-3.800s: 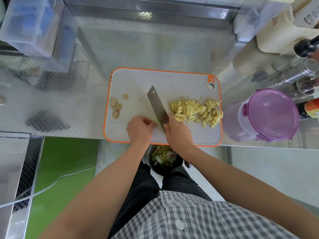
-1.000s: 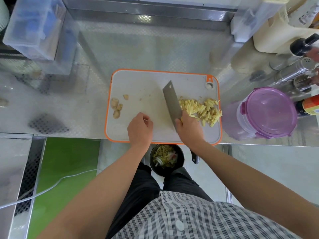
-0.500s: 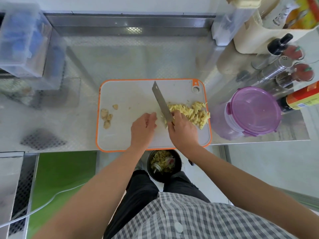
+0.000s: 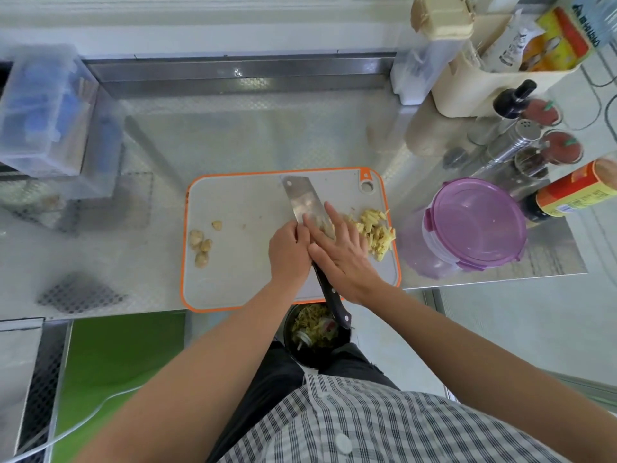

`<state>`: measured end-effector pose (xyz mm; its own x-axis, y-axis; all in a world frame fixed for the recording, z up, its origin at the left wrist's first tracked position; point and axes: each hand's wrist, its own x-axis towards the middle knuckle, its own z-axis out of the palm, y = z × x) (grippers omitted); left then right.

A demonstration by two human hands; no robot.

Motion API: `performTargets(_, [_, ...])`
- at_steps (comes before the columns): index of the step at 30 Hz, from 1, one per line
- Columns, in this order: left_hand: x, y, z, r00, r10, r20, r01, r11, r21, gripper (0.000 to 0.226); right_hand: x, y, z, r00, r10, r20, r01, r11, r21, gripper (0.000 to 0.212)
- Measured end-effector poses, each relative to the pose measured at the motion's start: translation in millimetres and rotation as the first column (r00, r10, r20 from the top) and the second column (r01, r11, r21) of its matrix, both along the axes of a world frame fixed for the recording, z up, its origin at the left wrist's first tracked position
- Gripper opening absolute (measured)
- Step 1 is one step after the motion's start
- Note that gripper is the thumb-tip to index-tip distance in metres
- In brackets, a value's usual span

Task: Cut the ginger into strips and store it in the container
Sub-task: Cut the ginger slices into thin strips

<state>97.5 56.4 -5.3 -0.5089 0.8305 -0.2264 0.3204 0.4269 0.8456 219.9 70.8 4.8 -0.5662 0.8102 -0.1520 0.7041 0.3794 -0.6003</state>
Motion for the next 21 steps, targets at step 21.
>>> performTargets(21, [-14, -1, 5, 0.989, 0.148, 0.0, -0.148, 0.989, 0.018, 0.04, 7, 4, -8, 0.995, -0.014, 0.102, 0.013, 1.0, 0.012, 0.063])
